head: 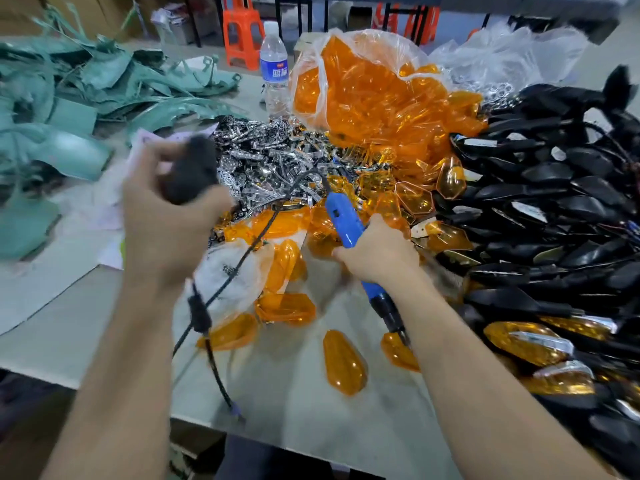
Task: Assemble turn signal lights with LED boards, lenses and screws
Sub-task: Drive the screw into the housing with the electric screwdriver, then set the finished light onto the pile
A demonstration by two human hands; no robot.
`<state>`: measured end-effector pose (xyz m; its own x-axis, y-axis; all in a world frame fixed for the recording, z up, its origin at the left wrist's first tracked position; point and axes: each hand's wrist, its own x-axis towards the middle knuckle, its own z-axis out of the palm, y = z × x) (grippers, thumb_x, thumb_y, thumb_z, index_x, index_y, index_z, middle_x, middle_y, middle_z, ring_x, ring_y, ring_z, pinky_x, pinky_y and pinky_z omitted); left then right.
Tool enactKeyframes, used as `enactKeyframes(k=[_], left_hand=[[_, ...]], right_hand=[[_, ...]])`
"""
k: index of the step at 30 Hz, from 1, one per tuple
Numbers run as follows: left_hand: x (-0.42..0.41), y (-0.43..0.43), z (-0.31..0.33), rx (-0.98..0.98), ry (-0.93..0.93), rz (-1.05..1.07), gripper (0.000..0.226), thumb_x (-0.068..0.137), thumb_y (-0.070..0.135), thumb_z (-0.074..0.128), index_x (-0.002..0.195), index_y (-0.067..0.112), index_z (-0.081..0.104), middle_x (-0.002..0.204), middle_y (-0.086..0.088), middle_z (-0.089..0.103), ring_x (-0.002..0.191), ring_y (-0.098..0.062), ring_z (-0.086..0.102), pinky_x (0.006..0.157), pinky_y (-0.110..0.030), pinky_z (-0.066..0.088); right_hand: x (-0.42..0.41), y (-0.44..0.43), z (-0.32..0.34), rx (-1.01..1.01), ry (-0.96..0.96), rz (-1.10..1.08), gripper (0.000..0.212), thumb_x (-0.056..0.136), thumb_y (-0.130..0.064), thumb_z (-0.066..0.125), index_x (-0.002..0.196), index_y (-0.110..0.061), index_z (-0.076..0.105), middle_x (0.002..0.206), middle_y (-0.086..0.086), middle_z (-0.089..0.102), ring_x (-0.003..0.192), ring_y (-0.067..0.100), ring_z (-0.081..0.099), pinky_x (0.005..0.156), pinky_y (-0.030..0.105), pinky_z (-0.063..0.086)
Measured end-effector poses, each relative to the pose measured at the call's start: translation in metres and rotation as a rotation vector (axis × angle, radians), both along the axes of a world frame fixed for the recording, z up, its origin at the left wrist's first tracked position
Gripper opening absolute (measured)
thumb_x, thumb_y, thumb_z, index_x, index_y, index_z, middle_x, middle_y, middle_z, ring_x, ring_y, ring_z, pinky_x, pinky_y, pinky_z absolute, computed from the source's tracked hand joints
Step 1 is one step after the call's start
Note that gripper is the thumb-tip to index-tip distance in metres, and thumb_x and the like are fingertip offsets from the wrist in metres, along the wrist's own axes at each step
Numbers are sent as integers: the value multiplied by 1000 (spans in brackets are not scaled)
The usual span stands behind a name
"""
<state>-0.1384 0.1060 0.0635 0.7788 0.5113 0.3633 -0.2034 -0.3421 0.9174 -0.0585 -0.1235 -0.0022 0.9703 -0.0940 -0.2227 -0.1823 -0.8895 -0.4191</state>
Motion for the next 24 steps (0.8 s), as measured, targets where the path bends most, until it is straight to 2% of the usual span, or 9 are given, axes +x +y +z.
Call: enactKeyframes(k=[3,8,10,12,14,16,18,21,24], left_hand=[[8,-51,-17,333,82,-180,42,65,29,75,103,39,60,88,19,69,68,1,63,56,-10,44],[19,-96,-44,310,115,-303,40,69,33,76,102,44,57,86,18,67,77,-3,64,59,-13,43],[20,-110,-43,259,74,-304,32,72,42,73,96,50,53,86,20,63,75,-4,61,59,-13,42],[26,-115,-38,178,69,-309,21,75,51,69,89,47,54,78,15,59,68,-8,57,55,-15,38],[29,-122,-29,73,113,-379,19,76,53,68,89,42,59,76,11,58,66,-10,55,60,-22,41],[30,-130,-16,-193,148,-454,24,76,46,73,95,34,65,82,7,65,70,-13,60,64,-33,48],[34,-132,-3,-506,177,-465,25,78,40,72,96,24,68,87,-1,72,74,-16,64,63,-34,48],[42,-127,3,-620,238,-503,36,78,48,70,100,19,73,88,0,70,80,-14,58,60,-24,45],[42,-138,-2,-618,254,-720,21,76,30,78,94,20,78,89,1,73,76,-12,63,56,-20,50]], right_hand=[[-7,12,-12,-52,-72,1,64,81,-59,76,117,-22,40,98,5,57,89,35,58,75,40,38],[-32,11,-1,-156,-277,69,38,85,-47,63,108,-27,40,101,2,67,101,36,68,70,37,35],[-46,5,11,111,-334,184,23,81,-32,59,101,-28,48,92,-6,65,96,33,69,68,35,43],[-59,1,24,655,-115,268,21,84,-11,63,104,-16,63,98,0,74,99,31,72,80,43,59],[-71,-3,33,1000,93,251,27,91,8,61,113,-7,67,98,17,77,92,31,75,87,49,62],[-77,-9,44,1116,145,238,20,98,9,55,113,-3,63,84,25,72,65,30,70,67,41,62],[-73,-25,59,1191,94,211,17,99,8,50,106,-1,63,69,18,67,40,17,54,42,25,47],[-58,-68,94,1161,31,171,17,103,-1,51,111,-1,67,63,9,63,30,7,36,34,19,30],[-54,-116,126,721,-72,282,18,102,-7,57,108,-12,74,58,7,63,31,8,39,37,18,34]])
